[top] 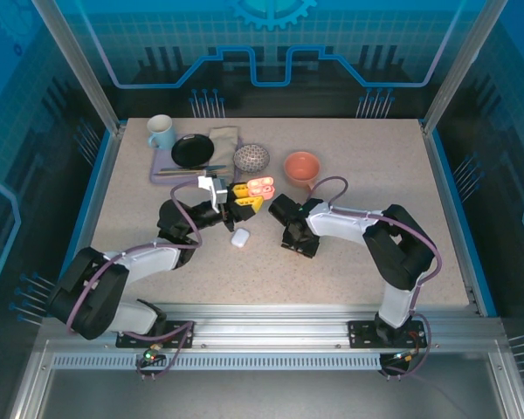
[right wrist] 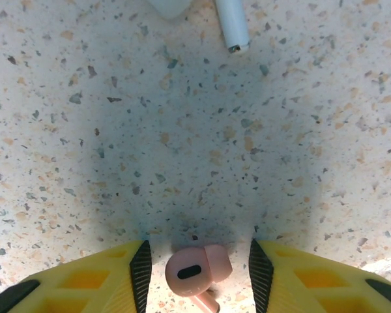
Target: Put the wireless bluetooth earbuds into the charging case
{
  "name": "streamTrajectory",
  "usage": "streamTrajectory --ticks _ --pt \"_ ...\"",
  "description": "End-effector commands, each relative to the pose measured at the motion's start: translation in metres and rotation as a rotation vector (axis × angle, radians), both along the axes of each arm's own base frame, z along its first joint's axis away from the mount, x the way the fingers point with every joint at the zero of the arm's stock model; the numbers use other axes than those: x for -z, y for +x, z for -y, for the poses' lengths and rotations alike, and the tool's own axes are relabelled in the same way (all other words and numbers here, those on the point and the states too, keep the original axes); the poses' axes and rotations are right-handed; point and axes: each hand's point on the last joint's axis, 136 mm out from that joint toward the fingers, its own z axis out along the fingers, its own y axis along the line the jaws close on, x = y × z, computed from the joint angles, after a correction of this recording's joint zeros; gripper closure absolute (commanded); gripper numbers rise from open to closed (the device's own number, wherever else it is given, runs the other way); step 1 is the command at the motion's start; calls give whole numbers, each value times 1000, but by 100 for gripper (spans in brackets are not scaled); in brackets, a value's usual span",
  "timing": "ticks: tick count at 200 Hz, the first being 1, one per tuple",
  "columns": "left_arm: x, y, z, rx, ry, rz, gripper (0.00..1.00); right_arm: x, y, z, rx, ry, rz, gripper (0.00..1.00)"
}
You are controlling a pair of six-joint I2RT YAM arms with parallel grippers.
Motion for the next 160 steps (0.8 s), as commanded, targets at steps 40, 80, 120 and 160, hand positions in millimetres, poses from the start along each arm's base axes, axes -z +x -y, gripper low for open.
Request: streamTrajectory --ticks 40,80,120,160 --pt "-10 0 -3 -9 -26 43 100 12 -7 -1 5 -12 -28 61" --pt "-8 2 -3 -7 -23 38 100 11 -6 -1 4 -5 -23 68" --pt "-8 3 -1 -3 -22 31 100 9 -3 -2 5 3 -16 71" --pt "-7 5 -1 -2 -22 26 100 7 -1 -1 5 7 -8 73"
